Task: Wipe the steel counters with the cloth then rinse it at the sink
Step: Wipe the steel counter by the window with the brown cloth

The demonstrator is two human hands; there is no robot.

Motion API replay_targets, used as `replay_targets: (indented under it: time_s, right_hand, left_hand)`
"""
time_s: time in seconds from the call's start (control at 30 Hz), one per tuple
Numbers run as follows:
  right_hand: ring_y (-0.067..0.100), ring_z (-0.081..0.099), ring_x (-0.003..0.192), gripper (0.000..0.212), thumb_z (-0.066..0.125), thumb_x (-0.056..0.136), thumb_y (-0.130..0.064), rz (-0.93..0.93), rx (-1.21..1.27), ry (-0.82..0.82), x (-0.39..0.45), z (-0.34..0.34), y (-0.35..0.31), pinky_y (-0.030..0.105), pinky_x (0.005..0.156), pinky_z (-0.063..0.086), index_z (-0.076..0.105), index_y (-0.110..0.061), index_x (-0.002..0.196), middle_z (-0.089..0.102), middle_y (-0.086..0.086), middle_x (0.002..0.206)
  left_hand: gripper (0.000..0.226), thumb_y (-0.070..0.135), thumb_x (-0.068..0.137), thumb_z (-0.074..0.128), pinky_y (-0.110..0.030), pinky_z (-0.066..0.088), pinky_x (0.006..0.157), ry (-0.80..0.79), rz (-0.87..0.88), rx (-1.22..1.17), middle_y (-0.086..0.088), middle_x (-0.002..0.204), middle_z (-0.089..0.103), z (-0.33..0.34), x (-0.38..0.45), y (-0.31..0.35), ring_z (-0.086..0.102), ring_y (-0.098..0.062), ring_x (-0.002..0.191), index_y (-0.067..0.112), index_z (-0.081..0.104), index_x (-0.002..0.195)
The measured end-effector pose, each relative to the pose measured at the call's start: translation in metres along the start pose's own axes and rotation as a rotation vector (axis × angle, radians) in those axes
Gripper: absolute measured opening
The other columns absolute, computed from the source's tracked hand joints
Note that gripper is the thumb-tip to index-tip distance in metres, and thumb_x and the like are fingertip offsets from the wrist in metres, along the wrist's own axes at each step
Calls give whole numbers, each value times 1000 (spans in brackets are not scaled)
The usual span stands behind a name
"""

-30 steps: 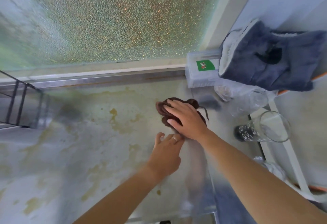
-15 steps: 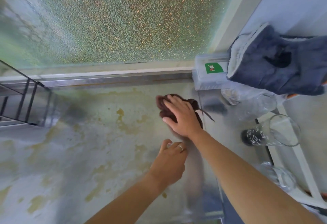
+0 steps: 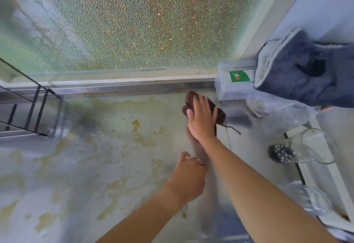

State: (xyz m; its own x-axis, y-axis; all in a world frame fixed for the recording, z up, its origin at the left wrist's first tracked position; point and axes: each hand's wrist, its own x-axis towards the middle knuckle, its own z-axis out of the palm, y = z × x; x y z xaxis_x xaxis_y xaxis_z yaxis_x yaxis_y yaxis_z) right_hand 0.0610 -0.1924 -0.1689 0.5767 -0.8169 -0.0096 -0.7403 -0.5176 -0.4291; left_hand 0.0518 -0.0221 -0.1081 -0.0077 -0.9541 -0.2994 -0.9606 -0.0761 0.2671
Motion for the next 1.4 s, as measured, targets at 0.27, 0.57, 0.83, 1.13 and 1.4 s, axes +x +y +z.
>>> replay_targets:
  time_s: [0.27, 0.57, 0.83, 1.13, 1.4]
  right_hand:
    - [17, 42, 148, 50, 62, 96, -21, -526, 188, -266, -39, -13, -3, 42, 112, 32, 55, -24, 146, 48, -3, 158]
    - [28, 29, 154, 53, 45, 106, -27, 62, -57, 53, 17, -14, 21, 53, 122, 27, 36, -14, 157, 35, 10, 165]
    - [39, 36, 144, 47, 58, 97, -25, 188, -101, 151, 41, 4, -16, 58, 116, 28, 53, -15, 143, 42, 18, 152]
    - [39, 43, 132, 42, 63, 91, -22, -65, -83, 105, 42, 6, -19, 55, 103, 39, 61, -24, 133, 44, 17, 146]
    - [36, 50, 110, 34, 56, 96, -28, -144, -219, 166, 49, -11, -2, 45, 85, 48, 60, -24, 129, 50, 15, 124]
  left_hand:
    - [39, 12, 80, 49, -41, 26, 108, -48, 3, -64, -1, 112, 67, -10, -2, -3, 59, -22, 106, 20, 69, 112]
    - [39, 11, 77, 54, -43, 37, 99, 134, -323, 55, -5, 115, 57, -29, 26, -36, 57, -23, 108, 12, 57, 116]
    - [29, 12, 81, 48, -39, 31, 99, 96, -286, 113, 0, 103, 58, -42, 46, -54, 57, -21, 98, 20, 61, 106]
    - [25, 20, 82, 41, -39, 35, 99, 91, -296, 74, 2, 86, 66, -55, 62, -59, 60, -20, 85, 23, 66, 83]
    - [22, 17, 83, 49, -36, 27, 96, 146, -274, 53, 3, 100, 65, -53, 72, -80, 61, -19, 97, 23, 69, 91]
